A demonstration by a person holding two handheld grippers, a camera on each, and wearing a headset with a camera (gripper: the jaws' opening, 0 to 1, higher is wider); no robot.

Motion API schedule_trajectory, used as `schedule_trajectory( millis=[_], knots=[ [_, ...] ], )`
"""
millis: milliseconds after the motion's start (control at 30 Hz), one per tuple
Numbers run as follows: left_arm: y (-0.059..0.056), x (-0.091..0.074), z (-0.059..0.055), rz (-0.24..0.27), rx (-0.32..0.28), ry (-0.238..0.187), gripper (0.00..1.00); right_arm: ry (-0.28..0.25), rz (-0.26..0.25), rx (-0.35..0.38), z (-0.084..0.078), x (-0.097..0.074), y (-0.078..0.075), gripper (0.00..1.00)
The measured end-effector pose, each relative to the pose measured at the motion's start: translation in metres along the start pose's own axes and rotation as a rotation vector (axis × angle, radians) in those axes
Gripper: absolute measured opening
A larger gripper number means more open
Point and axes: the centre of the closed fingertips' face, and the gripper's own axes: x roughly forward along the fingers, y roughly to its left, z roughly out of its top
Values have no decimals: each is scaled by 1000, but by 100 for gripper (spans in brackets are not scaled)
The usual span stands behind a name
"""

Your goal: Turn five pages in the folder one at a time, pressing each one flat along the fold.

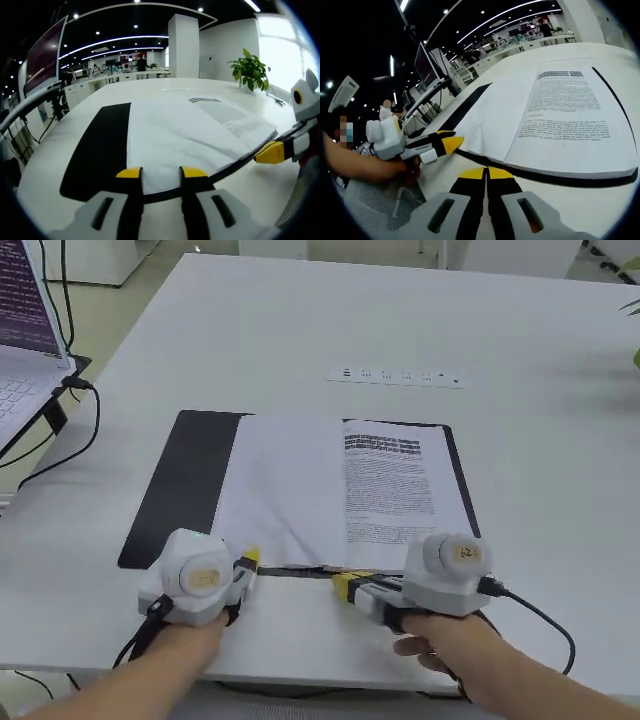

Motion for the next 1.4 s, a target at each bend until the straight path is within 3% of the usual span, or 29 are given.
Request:
schedule_trajectory(
  millis=[100,233,400,500,600,667,767,900,1000,1200,1400],
  knots=[
    [0,-1,0,0,2,1,28,-9,8,44,8,-6,7,0],
    [0,-1,1,-2,0,6,27,-61,4,99,23,-20,17,0],
    [0,-1,3,-6,-22,38,28,-116,-63,167,33,-43,10,0],
    [-7,0,2,-57,-13,92,34,-169,-126,211,41,-61,-5,0],
    [-13,-4,-1,-95,3,177,41,-220,-193,265,49,-85,-23,0],
    [-14,-9,-2,-97,-42,233,40,-227,-214,254,52,-96,-28,0],
    [-17,-17,7,-127,-98,228,39,-243,-241,253,62,-110,-39,1],
    [-23,-31,18,-162,-90,208,44,-251,-285,186,78,-131,-52,19],
    [-25,-44,33,-175,-109,188,47,-251,-309,147,86,-147,-59,24],
    [-27,-68,59,-193,-183,140,62,-244,-336,118,88,-164,-67,37],
    [-24,-84,67,-174,-154,126,70,-232,-359,80,83,-171,-70,55]
  ],
)
